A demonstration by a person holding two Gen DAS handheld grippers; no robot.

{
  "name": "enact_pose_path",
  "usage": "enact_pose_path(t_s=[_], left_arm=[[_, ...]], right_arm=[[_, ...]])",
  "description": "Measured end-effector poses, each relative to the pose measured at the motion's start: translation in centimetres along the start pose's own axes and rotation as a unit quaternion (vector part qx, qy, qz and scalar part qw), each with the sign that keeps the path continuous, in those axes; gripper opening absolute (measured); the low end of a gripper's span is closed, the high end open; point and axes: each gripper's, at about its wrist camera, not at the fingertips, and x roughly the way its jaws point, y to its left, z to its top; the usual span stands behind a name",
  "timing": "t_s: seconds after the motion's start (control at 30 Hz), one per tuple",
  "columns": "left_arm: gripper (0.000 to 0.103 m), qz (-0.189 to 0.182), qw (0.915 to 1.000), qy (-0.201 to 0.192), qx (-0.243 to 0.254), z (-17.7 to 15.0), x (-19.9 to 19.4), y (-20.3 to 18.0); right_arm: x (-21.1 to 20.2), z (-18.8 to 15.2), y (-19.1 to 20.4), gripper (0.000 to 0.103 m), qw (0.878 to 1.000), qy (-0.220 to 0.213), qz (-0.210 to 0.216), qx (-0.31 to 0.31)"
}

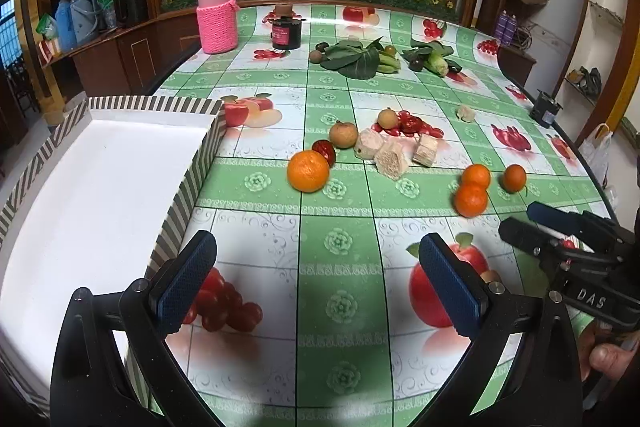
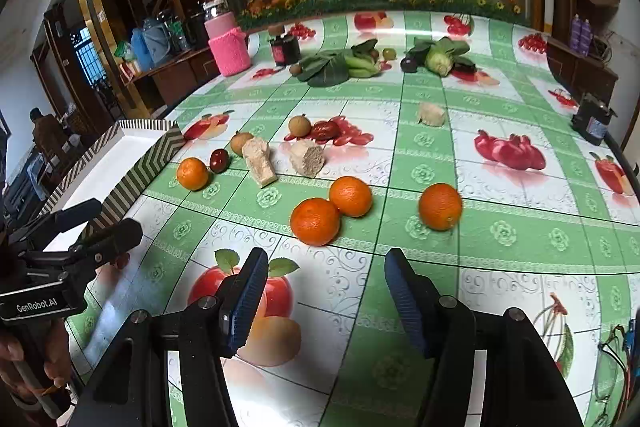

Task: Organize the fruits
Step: 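Move both tools toward separate oranges on the tablecloth, then close the left tool on one orange while the right tool grasps another orange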

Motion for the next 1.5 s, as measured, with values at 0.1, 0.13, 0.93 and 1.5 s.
enact_pose_path(t_s=[0.1, 0.13, 0.93, 1.5], left_arm=[[0.103, -0.002, 1.0000, 0.004, 0.004, 0.6, 0.4, 0.1], [0.103, -0.002, 1.0000, 0.006, 0.006, 0.8, 0.6, 0.1], [0.095, 0.024, 0.9964, 0.081, -0.014, 4.3, 7.9, 1.5], [0.031, -0.002, 0.9975, 0.069, -0.017, 3.8, 5.7, 1.9]], right_arm=[[0.6, 0.3, 0.2, 0.056, 1.000, 0.008, -0.004, -0.003], [0.8, 0.5, 0.4, 0.056, 1.000, 0.011, -0.011, -0.008], [5.1, 2.3, 0.5, 0.041, 0.998, 0.047, 0.002, -0.029], [3.1, 1.9, 1.6, 0.032, 0.998, 0.033, 0.051, -0.024]])
